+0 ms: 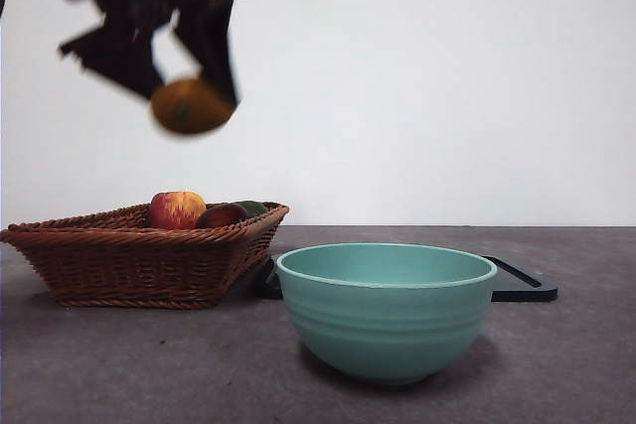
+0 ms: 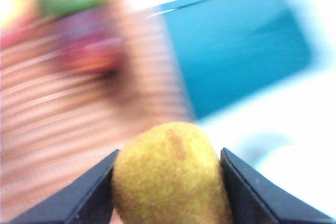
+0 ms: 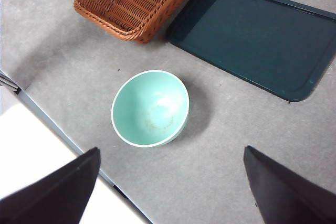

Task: Pick up the wifruite, put it on the bowl, pick up the plate, put it on desk

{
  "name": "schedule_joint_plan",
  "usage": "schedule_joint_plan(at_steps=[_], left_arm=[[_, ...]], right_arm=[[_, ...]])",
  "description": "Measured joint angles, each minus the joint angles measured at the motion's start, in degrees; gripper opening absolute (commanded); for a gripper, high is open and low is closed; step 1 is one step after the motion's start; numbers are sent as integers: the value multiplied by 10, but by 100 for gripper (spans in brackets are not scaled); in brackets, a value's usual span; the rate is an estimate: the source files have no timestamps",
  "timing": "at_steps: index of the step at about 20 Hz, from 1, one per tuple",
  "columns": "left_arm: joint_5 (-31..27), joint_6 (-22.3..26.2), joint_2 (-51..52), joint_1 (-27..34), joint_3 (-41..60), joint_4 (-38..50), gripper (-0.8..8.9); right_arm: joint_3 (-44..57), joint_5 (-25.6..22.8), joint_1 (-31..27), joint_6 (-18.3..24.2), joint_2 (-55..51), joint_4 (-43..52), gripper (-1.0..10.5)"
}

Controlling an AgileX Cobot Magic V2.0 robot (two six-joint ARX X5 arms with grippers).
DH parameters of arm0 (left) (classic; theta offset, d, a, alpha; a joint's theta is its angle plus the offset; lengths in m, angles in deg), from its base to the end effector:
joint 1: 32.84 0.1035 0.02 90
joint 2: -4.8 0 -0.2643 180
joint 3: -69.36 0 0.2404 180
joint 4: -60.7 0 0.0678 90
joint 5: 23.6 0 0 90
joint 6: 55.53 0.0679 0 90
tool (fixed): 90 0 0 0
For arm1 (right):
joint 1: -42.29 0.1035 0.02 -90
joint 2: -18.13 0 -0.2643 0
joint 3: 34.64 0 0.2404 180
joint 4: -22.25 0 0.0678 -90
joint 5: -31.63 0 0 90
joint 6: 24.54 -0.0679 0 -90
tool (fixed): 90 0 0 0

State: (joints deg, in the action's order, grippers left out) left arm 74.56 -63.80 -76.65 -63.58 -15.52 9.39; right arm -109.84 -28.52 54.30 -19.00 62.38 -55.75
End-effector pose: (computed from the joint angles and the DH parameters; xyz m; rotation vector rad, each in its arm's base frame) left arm 0.2626 -0.1674 0.2791 0.0358 0.8774 -0.5758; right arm 0.1134 0.0587 0.3188 0.0429 0.7939 0.7271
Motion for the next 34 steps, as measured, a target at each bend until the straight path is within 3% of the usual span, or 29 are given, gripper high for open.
schedule_joint_plan(at_steps=[3,8,11,18,20,34], left_arm=[[23,3,43,-100,-3,-1,219],[-9,34,-51,-215,-3,2,219],[-37,49,-112,-233,-3,9,219],[-40,62,-198,-247,-3,39,261],[-40,65,-205,-248,-3,44,321],[-41,75,-189,-252,-3,47,321]], right_arm=[[0,0,0,0,0,0,436],[0,0,0,-2,0,0,436],[0,0,0,-5,0,0,436],[0,0,0,-5,0,0,436],[0,0,0,-5,0,0,436],[0,0,0,-5,0,0,436]])
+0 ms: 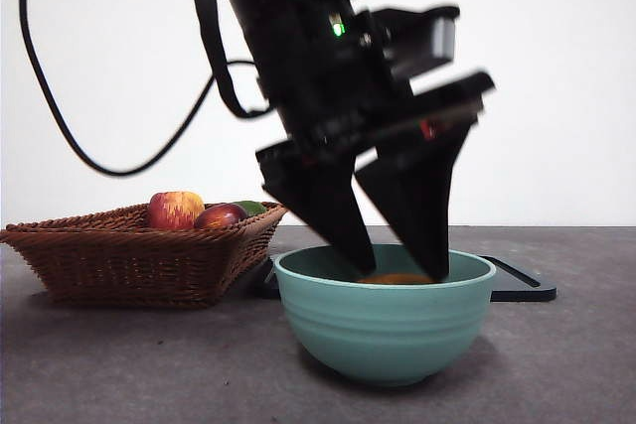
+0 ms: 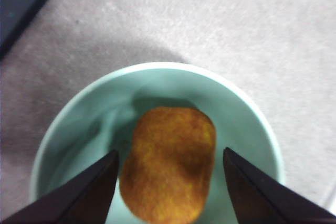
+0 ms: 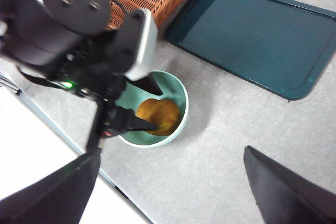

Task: Pick up the wifruite, put it on the bowl, pick up the plate, put it on desk

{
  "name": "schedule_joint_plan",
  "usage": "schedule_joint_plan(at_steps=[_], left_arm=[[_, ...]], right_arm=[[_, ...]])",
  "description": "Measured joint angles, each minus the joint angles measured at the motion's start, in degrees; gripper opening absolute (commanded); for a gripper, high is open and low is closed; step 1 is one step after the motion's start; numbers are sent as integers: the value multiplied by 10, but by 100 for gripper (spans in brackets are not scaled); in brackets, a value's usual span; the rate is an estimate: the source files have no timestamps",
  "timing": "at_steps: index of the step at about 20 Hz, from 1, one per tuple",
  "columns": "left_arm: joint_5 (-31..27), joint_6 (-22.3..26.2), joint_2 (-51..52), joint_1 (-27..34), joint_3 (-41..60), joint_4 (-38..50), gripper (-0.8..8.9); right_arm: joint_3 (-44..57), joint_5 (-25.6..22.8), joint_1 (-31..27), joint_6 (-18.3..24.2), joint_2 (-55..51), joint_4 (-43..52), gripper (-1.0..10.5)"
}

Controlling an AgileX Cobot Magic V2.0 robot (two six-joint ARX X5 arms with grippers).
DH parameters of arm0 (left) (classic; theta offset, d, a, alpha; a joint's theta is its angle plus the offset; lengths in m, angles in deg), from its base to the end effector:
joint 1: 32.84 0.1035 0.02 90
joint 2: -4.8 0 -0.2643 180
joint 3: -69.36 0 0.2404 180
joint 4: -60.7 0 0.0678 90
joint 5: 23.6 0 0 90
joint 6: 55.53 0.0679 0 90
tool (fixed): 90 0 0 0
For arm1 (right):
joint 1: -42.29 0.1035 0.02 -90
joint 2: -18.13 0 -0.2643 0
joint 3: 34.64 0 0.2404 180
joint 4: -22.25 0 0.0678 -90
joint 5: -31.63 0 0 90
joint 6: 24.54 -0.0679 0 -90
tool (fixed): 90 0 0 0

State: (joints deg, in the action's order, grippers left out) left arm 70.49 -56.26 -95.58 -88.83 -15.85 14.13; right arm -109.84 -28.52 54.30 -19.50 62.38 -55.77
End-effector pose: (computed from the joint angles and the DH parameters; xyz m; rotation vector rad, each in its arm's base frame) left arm 0.1995 -0.3043 0.1812 0.4813 1.0163 -0.9345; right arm 0.1134 0.0587 0.3188 0.0508 0.7975 0.7236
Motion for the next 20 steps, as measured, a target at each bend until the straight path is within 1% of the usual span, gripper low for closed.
schedule_joint_plan(at_steps=[3,5,9,11,13,16,18,20], left_arm=[[0,-4,57,7,0,0,322],[-1,-15,101,21,0,1,321],[-1,-38,199,69,0,-3,321],[2,-52,253,105,0,-4,321],[23,-64,300,149,0,-23,321],[56,-66,355,210,6,-82,321],[87,-66,393,241,32,-88,321],[114,-66,432,258,74,-88,321]], right_arm=[[0,0,0,0,0,0,436],[0,0,0,0,0,0,436],[0,0,0,0,0,0,436],[0,-2,0,0,0,0,436],[0,-2,0,-1,2,0,436],[14,-2,0,-3,2,2,436],[28,-2,0,-6,2,11,436],[40,-2,0,-10,2,21,436]])
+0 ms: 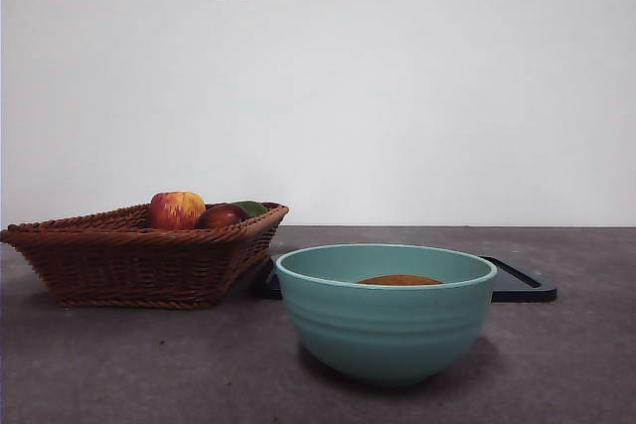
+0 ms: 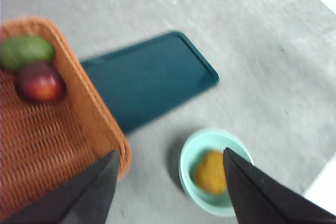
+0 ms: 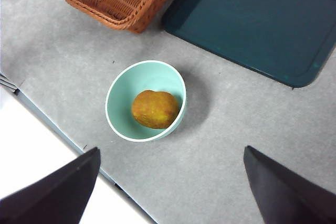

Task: Pick up the wifruite, put it on the bowl, pick up the plate, put it on desk

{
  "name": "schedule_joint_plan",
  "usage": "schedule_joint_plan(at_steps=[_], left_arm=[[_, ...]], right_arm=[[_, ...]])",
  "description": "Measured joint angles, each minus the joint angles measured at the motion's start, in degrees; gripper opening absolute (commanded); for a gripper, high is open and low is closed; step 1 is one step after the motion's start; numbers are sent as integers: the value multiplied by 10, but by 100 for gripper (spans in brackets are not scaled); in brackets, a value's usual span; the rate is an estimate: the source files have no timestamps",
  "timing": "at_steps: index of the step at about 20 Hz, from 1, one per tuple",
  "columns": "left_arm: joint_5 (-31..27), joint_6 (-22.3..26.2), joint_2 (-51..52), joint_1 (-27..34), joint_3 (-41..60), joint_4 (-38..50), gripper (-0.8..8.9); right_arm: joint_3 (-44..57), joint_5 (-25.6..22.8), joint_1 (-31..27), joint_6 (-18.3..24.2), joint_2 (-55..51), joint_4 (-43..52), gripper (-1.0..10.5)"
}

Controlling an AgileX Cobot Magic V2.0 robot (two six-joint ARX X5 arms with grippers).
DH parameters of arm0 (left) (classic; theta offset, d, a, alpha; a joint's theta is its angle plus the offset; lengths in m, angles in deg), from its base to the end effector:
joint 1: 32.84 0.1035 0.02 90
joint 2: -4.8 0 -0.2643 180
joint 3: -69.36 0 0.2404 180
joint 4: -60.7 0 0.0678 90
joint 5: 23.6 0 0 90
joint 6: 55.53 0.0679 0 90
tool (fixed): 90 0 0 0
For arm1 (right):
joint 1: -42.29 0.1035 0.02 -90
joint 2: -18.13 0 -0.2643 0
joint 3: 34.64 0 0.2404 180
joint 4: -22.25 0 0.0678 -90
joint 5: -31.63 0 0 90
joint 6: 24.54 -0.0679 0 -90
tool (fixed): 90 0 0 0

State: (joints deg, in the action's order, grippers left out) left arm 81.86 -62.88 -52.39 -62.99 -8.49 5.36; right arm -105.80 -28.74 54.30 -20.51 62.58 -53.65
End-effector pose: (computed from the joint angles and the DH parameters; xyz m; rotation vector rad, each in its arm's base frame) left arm 0.1736 -0.1218 0.3346 -0.0383 0.6641 -0.7298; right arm 0.1192 0.0597 0.3007 0.0712 0.8414 0.7104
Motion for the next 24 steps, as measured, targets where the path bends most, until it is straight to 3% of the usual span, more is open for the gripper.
schedule_joint_plan(at_steps=[7,12,15,19,24], left_arm=[[117,9,98,8,157,-24,320],[126,15,99,8,158,-29,317],[126,16,99,8,158,-28,317],[126,18,99,8,158,-28,317],[126,19,99,8,158,-28,317]], right_arm=[[11,0,0,-14,2,9,436],[19,0,0,-36,2,20,436],[58,2,10,-76,12,61,436],[138,0,51,-172,37,166,424],[176,-86,141,-250,112,290,357]])
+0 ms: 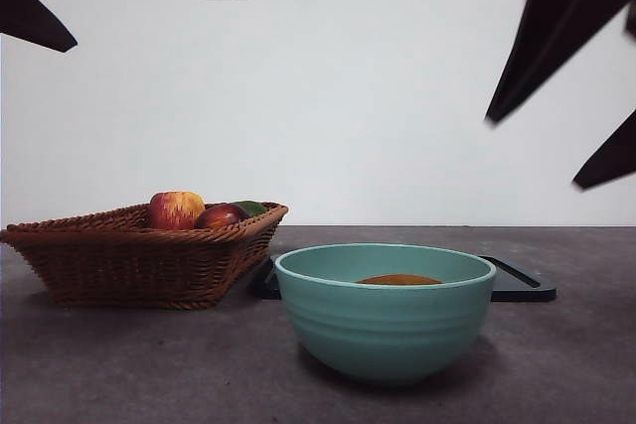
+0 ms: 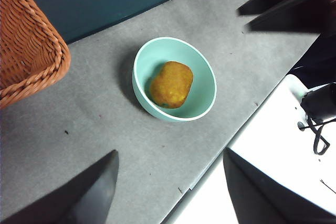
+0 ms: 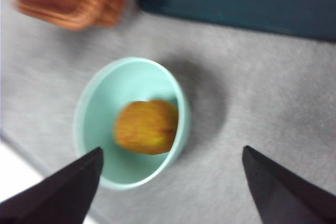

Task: Pick up the wifruite, put it on the bowl, pick up the plate, put it on desk

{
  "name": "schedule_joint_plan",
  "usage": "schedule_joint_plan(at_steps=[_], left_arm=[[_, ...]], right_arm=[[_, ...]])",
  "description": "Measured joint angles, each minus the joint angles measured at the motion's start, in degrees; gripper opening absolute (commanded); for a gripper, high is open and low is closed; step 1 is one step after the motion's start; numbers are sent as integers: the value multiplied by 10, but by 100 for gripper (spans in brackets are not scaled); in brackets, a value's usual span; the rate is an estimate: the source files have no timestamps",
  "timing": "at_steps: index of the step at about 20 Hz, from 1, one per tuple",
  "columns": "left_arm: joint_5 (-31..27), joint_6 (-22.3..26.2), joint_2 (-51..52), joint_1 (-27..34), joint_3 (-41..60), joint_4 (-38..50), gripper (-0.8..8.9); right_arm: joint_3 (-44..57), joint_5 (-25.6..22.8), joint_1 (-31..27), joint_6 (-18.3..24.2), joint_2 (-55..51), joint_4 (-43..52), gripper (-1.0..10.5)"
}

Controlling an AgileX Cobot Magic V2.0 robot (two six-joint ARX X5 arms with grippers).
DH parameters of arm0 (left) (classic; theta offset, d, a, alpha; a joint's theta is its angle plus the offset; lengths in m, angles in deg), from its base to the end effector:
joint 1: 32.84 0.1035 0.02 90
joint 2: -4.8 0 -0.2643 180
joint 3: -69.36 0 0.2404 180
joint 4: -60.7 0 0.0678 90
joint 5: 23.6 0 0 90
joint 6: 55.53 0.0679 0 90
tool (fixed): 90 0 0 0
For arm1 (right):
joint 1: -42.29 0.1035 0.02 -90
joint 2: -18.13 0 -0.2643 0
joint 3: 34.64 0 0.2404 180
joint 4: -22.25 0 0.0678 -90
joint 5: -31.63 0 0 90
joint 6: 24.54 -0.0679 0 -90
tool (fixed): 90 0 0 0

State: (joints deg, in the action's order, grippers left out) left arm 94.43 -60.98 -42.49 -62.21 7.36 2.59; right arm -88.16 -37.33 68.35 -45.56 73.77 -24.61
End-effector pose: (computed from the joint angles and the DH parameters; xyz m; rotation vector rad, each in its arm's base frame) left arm 0.1291 -0.1093 0.2710 -0.0735 0.8333 -0.9135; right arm 0.1664 0.1085 0.2138 0.2857 1.0070 0.5996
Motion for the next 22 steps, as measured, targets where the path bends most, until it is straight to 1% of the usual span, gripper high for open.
schedule_joint_plan(at_steps=[1,4,6,8,12,14,17,20,22], left_arm=[[0,0,0,0,0,0,317],[0,0,0,0,0,0,317],[0,0,0,0,0,0,317],[0,0,0,0,0,0,317],[0,0,0,0,0,0,317],[0,0,0,0,0,-3,317],[0,0,0,0,0,-5,317],[0,0,0,0,0,-6,317],[0,0,0,0,0,-6,317]], right_arm=[[0,-22,21,-4,23,21,318],[0,-91,80,-15,84,85,253],[0,-143,106,-19,119,103,250],[0,-168,121,-20,150,113,222],[0,-181,132,-20,192,144,180],[0,-182,133,-20,206,160,102],[0,-182,134,-20,214,172,95],[0,-181,134,-20,218,175,39],[0,-181,134,-20,218,175,26]])
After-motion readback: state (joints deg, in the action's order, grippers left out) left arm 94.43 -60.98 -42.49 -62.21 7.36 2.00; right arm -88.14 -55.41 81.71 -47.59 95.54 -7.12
